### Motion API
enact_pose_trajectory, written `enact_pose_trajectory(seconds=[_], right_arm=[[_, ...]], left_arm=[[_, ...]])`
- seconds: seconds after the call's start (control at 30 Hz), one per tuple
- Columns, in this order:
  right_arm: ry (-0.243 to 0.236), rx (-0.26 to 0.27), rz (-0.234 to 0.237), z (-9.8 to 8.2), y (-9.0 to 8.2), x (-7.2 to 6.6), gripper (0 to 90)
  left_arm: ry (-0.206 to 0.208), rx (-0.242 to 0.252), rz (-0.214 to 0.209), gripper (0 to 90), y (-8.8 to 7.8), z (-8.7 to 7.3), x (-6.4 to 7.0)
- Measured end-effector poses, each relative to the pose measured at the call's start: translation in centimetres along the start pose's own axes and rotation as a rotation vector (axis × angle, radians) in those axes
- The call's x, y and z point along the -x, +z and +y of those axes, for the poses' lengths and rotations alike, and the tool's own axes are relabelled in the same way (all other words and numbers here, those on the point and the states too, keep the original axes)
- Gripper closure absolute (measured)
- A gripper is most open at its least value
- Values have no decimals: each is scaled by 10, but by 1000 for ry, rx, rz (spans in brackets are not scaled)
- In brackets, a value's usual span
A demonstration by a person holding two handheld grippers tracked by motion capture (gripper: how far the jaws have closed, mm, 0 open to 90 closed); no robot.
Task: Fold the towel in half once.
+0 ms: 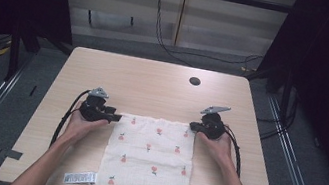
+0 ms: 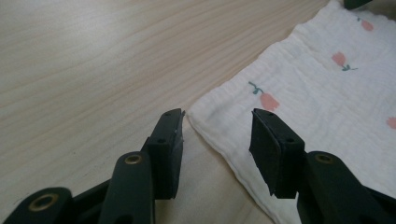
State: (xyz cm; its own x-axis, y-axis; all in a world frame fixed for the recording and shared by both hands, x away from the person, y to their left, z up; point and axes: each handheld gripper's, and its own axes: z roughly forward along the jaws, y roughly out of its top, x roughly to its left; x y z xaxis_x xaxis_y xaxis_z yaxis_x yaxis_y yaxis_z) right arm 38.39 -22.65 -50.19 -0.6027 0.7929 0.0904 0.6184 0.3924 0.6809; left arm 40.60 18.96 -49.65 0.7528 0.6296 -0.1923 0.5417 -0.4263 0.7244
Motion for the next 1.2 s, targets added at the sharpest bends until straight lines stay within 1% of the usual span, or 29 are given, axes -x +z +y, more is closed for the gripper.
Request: enact_pose_trajectory(seconds=[0.03, 0.07, 0.13, 0.17, 0.2, 0.23, 0.27, 0.3, 0.33, 0.37, 0.4, 0.43, 0.47, 0.53, 0.57, 0.6, 0.63, 0.67, 0.77, 0.8, 0.87, 0.9, 0.93, 0.97, 1.0, 1.03, 1.07, 1.1, 1.2], right_arm=[[-4, -1, -3, 0, 0, 0, 872], [4, -1, 4, 0, 0, 1, 871], [10, -2, 4, -1, -1, 0, 871], [5, 1, 0, -1, 0, 0, 871], [5, 1, 0, -1, 0, 0, 871], [19, 12, 7, -2, 0, 1, 870], [17, 16, 14, -3, 0, 2, 870], [26, 13, 10, -3, -1, 2, 870], [24, 16, 17, -3, -1, 2, 870], [24, 16, 18, -3, -1, 2, 870], [25, 18, 20, -3, -1, 3, 870], [26, 19, 21, -4, -1, 3, 870], [23, 18, 21, -4, -1, 3, 870], [23, 18, 13, -4, -1, 2, 870], [21, 24, 19, -5, -1, 2, 870], [25, 24, 17, -5, -1, 2, 870], [27, 24, 22, -5, -1, 2, 870], [30, 23, 23, -6, -2, 2, 870], [27, 22, 20, -6, -2, 2, 870], [24, 23, 16, -6, -2, 2, 869], [22, 25, 18, -7, -2, 2, 861], [27, 31, 24, -7, -2, 2, 858], [30, 32, 24, -7, -2, 2, 857], [31, 32, 26, -7, -2, 2, 859], [26, 29, 22, -7, -3, 1, 862], [29, 29, 24, -7, -3, 1, 864], [24, 27, 27, -7, -3, 1, 865], [19, 23, 28, -8, -3, 2, 865], [23, 29, 40, -9, -4, 3, 869]], left_arm=[[-6, 3, -2, 542, 3, 0, 0], [-7, 5, -8, 542, 5, 1, 0], [-14, -9, -7, 540, 8, 2, 1], [-33, -8, -20, 532, 10, 3, 2], [-33, -8, -20, 518, 10, 3, 2], [-4, -24, -7, 520, 12, 5, 4], [0, -24, -7, 518, 13, 5, 4], [-11, -16, -9, 514, 13, 6, 3], [-11, -15, -7, 513, 13, 6, 3], [-8, -19, 10, 510, 12, 7, 1], [-29, -10, 5, 498, 12, 6, 0], [-35, -15, 7, 491, 11, 6, -2], [-31, -15, 10, 488, 11, 5, -3], [-45, -8, 6, 495, 10, 4, -3], [-28, -17, 5, 498, 11, 4, -1], [0, -30, 8, 503, 14, 5, 1], [9, -36, 20, 503, 15, 6, 2], [14, -37, 21, 500, 17, 6, 2], [-9, -19, 22, 461, 20, 7, 4], [5, -22, 31, 455, 20, 7, 5], [20, -24, 44, 455, 20, 6, 7], [21, -21, 33, 465, 21, 6, 9], [27, -19, 19, 526, 21, 6, 10], [30, -20, 13, 562, 21, 6, 10], [35, -16, 22, 584, 22, 6, 11], [39, -24, 21, 622, 22, 7, 10], [28, -28, 22, 672, 22, 8, 9], [11, -24, 9, 698, 22, 7, 6], [4, -17, -3, 788, 21, 6, 3]])
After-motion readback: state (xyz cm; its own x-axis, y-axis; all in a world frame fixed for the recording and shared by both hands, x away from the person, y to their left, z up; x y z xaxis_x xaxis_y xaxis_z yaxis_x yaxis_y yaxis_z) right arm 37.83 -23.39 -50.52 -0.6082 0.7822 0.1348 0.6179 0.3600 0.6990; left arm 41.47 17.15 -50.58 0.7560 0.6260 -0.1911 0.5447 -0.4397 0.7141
